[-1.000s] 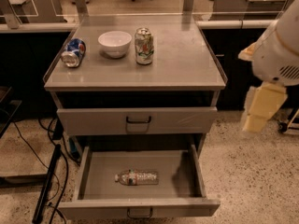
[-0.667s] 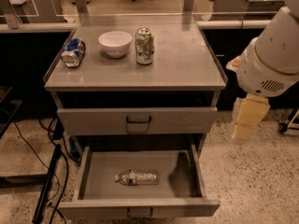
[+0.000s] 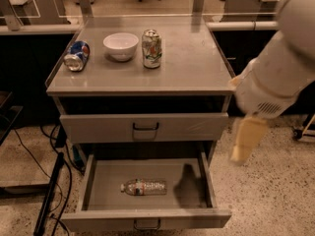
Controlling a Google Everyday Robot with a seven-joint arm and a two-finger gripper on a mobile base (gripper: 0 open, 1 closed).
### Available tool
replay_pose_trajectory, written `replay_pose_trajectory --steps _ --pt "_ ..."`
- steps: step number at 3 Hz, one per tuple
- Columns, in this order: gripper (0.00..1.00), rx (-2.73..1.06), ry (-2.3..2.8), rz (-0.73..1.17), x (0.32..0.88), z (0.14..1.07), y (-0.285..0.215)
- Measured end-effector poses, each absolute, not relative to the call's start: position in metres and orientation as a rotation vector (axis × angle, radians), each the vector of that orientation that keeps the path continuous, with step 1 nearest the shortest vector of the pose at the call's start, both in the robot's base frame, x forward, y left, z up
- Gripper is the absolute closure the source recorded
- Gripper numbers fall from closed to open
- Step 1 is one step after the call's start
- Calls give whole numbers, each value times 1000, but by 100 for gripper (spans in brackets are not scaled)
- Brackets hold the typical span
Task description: Pick water bottle from middle drawer and place on counter
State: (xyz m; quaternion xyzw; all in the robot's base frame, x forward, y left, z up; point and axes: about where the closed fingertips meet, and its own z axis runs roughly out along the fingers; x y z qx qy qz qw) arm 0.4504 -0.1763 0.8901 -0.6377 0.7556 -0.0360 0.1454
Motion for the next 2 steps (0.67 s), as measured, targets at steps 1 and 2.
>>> replay_pose_trajectory --steps 1,2 --pt "0 -1866 2196 -67 446 839 -156" --pt "0 -1893 2222 -7 448 801 -139"
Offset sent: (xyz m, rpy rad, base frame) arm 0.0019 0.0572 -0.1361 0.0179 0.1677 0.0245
